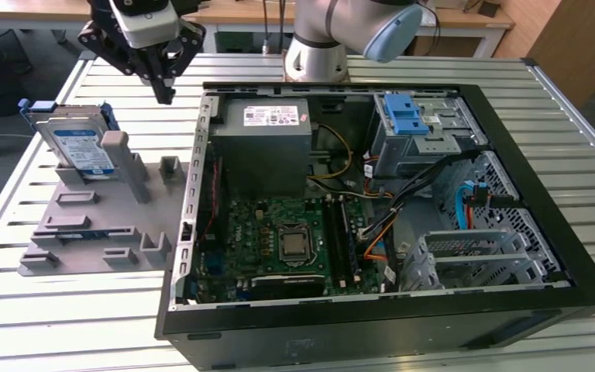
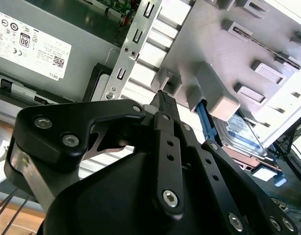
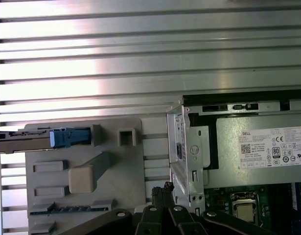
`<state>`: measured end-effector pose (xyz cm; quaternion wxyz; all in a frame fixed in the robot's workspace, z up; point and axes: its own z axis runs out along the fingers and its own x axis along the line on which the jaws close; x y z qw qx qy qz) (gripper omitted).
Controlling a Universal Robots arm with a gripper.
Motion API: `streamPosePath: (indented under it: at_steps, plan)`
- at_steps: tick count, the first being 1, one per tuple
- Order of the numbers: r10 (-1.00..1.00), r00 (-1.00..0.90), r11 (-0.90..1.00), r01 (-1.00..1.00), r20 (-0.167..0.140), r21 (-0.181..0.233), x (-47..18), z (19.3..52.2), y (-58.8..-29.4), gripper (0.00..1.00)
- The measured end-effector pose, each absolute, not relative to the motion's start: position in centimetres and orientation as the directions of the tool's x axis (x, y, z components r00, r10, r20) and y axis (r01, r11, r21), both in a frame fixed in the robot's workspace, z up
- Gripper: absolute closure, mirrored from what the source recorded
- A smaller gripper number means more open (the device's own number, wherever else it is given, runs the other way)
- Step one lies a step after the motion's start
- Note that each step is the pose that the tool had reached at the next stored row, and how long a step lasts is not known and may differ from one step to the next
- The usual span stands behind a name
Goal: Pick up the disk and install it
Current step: 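Reach for the disk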
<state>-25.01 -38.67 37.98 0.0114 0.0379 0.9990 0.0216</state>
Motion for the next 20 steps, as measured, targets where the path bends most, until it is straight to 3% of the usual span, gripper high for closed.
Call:
streamPosePath:
  at_steps: [20]
  plan:
    - [0.076,-0.997,0.996,0.075,-0.021,0.044,-28.8,37.9,-37.5,0.89]
